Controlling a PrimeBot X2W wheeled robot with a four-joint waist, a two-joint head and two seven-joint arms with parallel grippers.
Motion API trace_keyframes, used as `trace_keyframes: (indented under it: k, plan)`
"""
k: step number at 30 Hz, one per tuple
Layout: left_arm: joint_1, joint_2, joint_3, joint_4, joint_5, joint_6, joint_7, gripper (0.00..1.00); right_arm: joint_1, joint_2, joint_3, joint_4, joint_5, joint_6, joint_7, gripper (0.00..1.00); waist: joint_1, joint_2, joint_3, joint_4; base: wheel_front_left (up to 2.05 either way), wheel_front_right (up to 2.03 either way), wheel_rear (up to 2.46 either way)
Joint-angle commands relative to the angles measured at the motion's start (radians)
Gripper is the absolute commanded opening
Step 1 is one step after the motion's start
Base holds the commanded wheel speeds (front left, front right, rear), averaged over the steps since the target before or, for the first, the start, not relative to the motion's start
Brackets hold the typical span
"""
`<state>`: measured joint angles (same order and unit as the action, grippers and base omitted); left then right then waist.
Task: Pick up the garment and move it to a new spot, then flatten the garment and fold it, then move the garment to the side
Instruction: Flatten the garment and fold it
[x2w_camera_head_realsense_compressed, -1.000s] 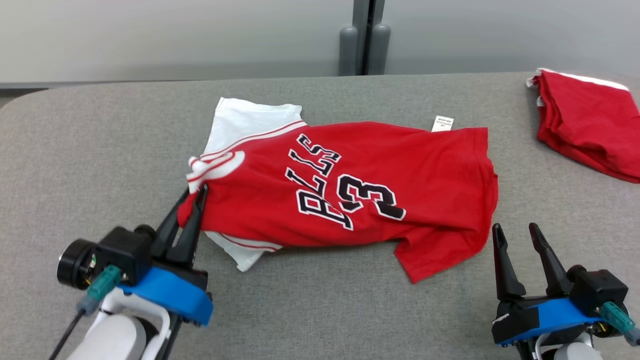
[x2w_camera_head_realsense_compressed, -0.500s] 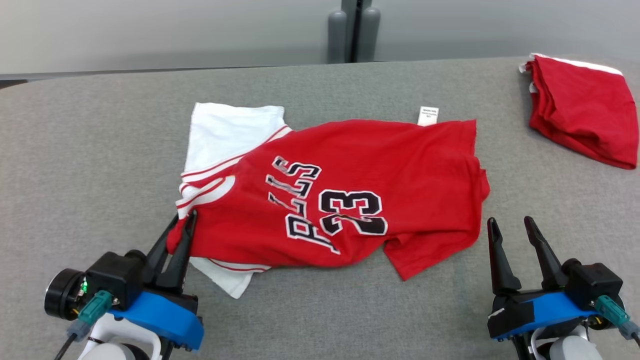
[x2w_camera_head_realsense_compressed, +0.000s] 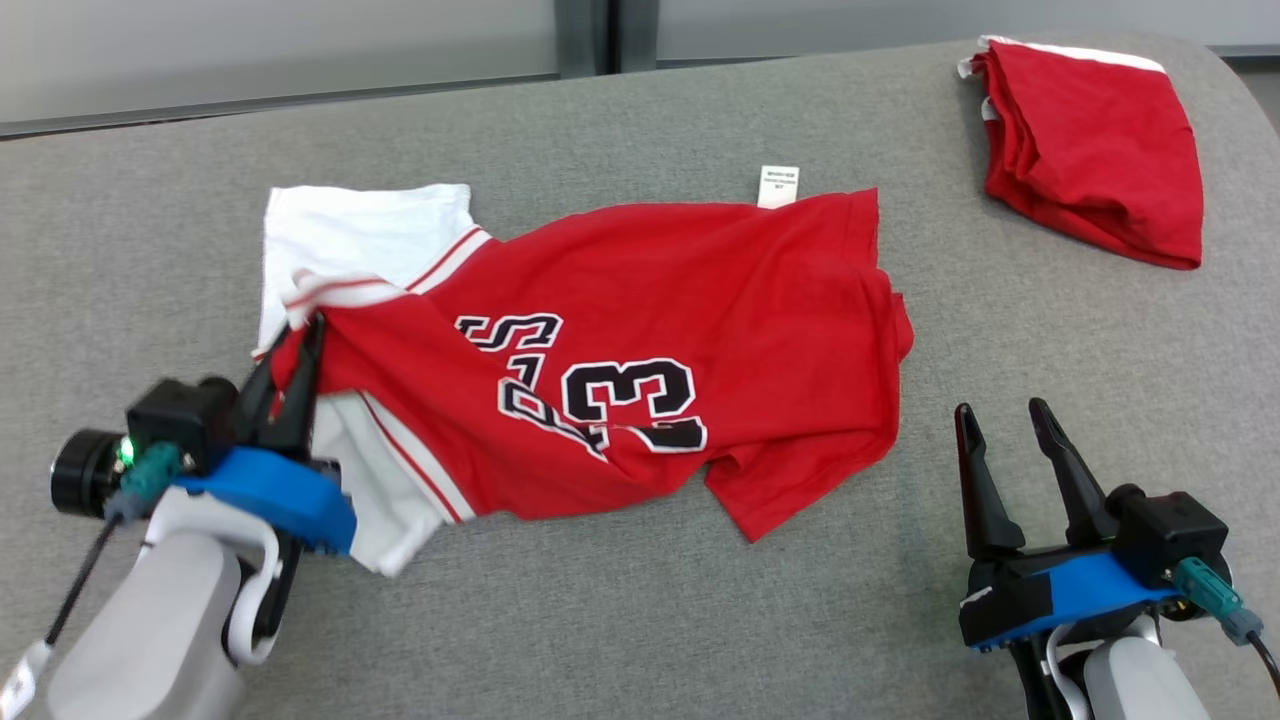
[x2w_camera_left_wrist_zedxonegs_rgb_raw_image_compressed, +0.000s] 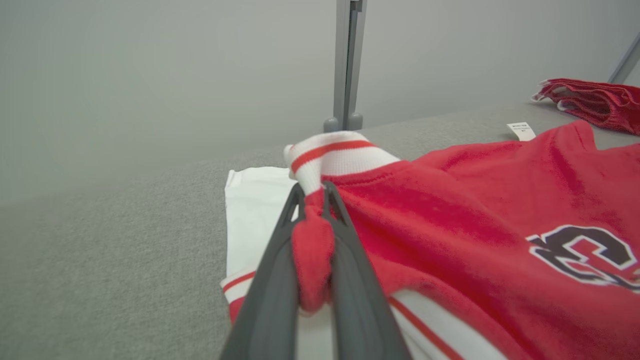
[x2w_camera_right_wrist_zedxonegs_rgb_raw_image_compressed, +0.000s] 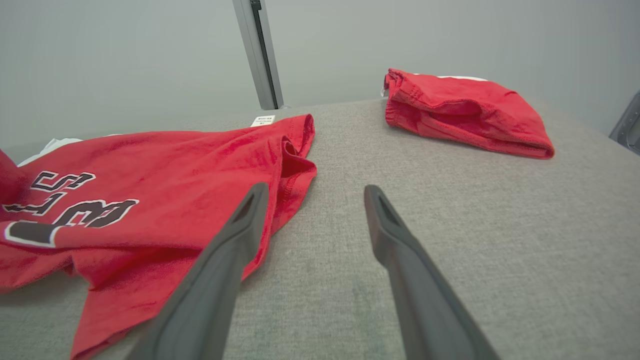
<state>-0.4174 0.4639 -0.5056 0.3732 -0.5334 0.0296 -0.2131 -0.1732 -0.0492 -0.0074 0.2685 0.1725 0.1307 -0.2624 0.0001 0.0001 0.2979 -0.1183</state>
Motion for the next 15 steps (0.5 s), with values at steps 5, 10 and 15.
trace_keyframes:
  k: [5, 10, 15]
  plan:
    - [-0.123, -0.044, 0.009, 0.174, 0.004, -0.051, -0.037, 0.00, -0.029, -0.003, 0.009, 0.009, 0.008, 0.000, -0.003, 1.00, -0.0001, -0.0001, 0.018, -0.029, 0.00, 0.00, 0.00]
    - [-0.202, -0.074, 0.019, 0.326, 0.032, -0.085, -0.052, 0.00, -0.032, -0.003, 0.013, 0.019, 0.015, 0.000, -0.003, 1.00, -0.0001, -0.0001, 0.026, -0.043, 0.00, 0.00, 0.00]
    - [-0.204, -0.100, 0.069, 0.363, 0.069, -0.085, -0.053, 1.00, -0.020, -0.003, 0.019, 0.024, 0.018, 0.000, -0.003, 1.00, -0.0001, -0.0001, 0.015, -0.040, 0.00, 0.00, 0.00]
